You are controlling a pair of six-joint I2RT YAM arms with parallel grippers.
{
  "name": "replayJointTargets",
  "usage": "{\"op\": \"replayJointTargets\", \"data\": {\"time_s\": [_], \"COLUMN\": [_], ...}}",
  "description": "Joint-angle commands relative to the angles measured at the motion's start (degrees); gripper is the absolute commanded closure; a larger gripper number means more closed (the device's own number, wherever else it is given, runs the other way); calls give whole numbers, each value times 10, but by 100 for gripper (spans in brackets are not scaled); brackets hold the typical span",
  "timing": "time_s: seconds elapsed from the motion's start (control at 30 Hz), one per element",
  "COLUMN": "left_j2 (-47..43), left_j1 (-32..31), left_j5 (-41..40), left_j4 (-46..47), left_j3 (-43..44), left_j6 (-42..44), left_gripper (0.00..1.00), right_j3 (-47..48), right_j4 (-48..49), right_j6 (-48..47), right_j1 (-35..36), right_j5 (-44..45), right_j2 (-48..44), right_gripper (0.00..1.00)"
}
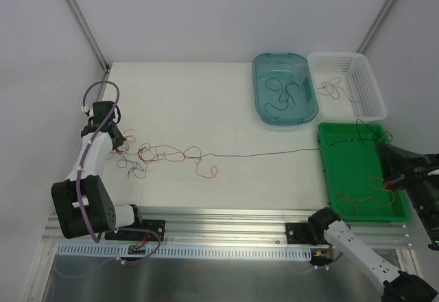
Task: Untangle the cables
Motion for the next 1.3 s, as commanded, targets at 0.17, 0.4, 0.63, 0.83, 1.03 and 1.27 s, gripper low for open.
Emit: {"op": "replayJointTargets", "data": {"time_s": [0.17,0.4,0.63,0.83,1.03,1.27], "left_j2": [-23,-77,-149,-146,-114,-83], "left_j1": [-2,-53,-182,-224,-274,-336], "left_j5": [172,293,372,438,461,422], "left_j4": [29,36,64,79,79,79], "left_j3": [-16,-35,-55,-67,-79,-94], "left_j6": [14,62,143,155,170,196], "left_gripper": [93,45,11,14,19,27], "right_j3": [-163,-382,-456,-441,-441,-456], "right_j4": [45,130,98,210,357,514], "right_j6": [70,160,169,134,175,234], "right_j1": [41,41,45,105,180,229], "right_j5": [-156,-193,-153,-286,-319,-341], "right_j2": [77,116,165,208,333,417], "right_gripper": [99,91,47,40,40,40]}}
